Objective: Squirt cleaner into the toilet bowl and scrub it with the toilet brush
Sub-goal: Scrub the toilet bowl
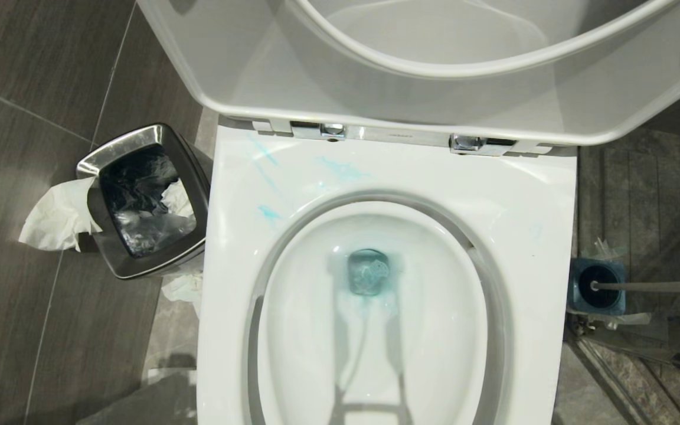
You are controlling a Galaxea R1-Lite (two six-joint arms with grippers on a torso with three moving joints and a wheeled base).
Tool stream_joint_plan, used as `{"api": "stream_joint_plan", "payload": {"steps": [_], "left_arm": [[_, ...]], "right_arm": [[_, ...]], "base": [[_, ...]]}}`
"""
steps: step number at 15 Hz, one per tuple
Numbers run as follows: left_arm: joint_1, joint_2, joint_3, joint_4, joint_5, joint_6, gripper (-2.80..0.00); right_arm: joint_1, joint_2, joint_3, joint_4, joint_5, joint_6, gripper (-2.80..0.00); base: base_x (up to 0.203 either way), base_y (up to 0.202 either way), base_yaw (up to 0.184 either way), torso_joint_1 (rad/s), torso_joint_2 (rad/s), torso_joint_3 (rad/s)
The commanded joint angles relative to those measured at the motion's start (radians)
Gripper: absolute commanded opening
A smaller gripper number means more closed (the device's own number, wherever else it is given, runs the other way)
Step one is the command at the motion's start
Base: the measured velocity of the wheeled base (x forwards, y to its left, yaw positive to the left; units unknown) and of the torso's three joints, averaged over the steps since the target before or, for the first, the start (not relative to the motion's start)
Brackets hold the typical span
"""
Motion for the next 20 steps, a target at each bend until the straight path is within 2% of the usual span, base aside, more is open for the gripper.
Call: {"api": "stream_joint_plan", "payload": {"steps": [1,3,5,7,10,15,16,20], "left_arm": [[0.0,0.0,0.002,0.0,0.0,0.001,-2.8],[0.0,0.0,0.002,0.0,0.0,0.001,-2.8],[0.0,0.0,0.002,0.0,0.0,0.001,-2.8],[0.0,0.0,0.002,0.0,0.0,0.0,-2.8],[0.0,0.0,0.002,0.001,0.0,0.0,-2.8],[0.0,0.0,0.002,0.0,0.0,0.001,-2.8],[0.0,0.0,0.002,0.0,0.0,0.0,-2.8],[0.0,0.0,0.002,0.001,0.0,0.001,-2.8]], "right_arm": [[-0.064,-0.019,0.11,-0.036,0.049,-0.076,-2.8],[-0.066,-0.02,0.222,-0.219,0.045,-0.092,-2.8],[-0.08,-0.002,0.375,-0.542,0.013,-0.102,-2.8],[-0.107,0.046,0.596,-0.924,0.001,-0.129,-2.8],[-0.124,0.139,0.844,-1.34,0.019,-0.163,-2.8],[-0.13,0.293,0.87,-1.621,0.05,-0.178,-2.8],[-0.129,0.313,0.87,-1.631,0.053,-0.18,0.0],[-0.131,0.346,0.87,-1.633,0.078,-0.171,0.0]], "base": [[0.0,0.0,0.0,0.0,0.0,0.0],[0.0,0.0,0.0,0.0,0.0,0.0],[0.0,0.0,0.0,0.0,0.0,0.0],[0.0,0.0,0.0,0.0,0.0,0.0],[0.0,0.0,0.0,0.0,0.0,0.0],[0.0,0.0,0.0,0.0,0.0,0.0],[0.0,0.0,0.0,0.0,0.0,0.0],[0.0,0.0,0.0,0.0,0.0,0.0]]}}
